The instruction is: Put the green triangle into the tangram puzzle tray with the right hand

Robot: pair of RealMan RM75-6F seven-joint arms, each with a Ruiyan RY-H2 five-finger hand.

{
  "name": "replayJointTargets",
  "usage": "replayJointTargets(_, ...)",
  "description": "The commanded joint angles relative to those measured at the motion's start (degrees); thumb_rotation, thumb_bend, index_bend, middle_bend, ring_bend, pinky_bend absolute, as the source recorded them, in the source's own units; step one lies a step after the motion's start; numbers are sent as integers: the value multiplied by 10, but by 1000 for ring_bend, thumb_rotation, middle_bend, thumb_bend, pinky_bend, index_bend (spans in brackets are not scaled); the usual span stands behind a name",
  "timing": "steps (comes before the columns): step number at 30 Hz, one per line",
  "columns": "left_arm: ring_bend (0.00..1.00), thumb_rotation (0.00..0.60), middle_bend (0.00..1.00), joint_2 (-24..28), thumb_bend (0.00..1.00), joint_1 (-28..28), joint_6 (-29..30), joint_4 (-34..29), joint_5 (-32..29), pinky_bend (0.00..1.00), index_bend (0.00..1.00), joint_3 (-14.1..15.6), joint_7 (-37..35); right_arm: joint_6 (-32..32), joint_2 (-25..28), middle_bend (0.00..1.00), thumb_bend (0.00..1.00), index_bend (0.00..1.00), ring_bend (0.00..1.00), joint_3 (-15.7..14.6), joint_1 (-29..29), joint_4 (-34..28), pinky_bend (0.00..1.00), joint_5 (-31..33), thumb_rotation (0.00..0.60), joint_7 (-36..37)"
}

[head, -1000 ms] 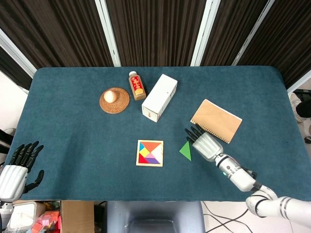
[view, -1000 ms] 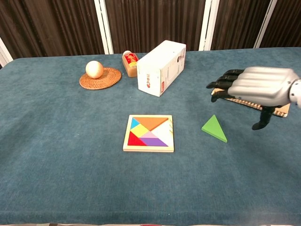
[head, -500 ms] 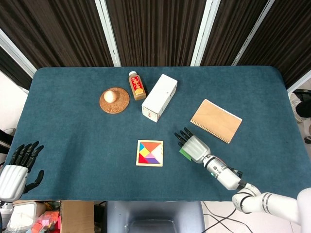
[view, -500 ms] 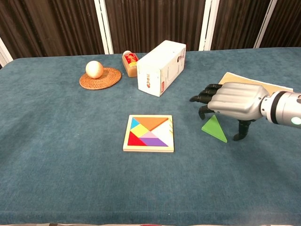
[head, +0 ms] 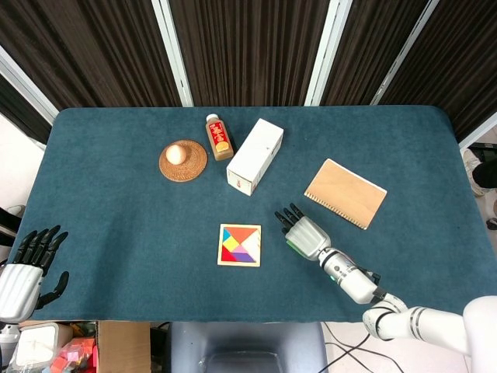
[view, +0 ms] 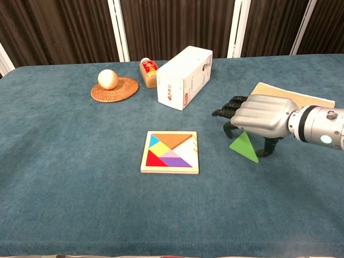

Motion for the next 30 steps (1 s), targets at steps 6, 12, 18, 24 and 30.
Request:
replayJointTargets(6,15,600,2,1,485,2,5,-1,2,54,0,0,-3,13,-10,0,426,564,0,-6,6,-3,0,23,600,-24)
replayJointTargets(12,17,600,2,2,486,3,8,-1,3,54,0,0,-7,25,-11,9,467,653,0,-12,8,-7,0,32,600,-34)
replayJointTargets(18,17,600,3,3,487,5,13,0,9,55,0,2,-11,52,-2,49,497,739,0,-14,4,-26,0,29,600,-31)
replayJointTargets(24,17,600,3,4,486,5,16,0,15,54,0,3,-13,108,10,83,499,763,0,2,-4,-66,0,10,600,-19)
replayJointTargets(30,17,600,2,3,484,6,23,-1,27,54,0,7,-14,142,-22,97,498,763,0,27,9,-89,0,9,600,-52)
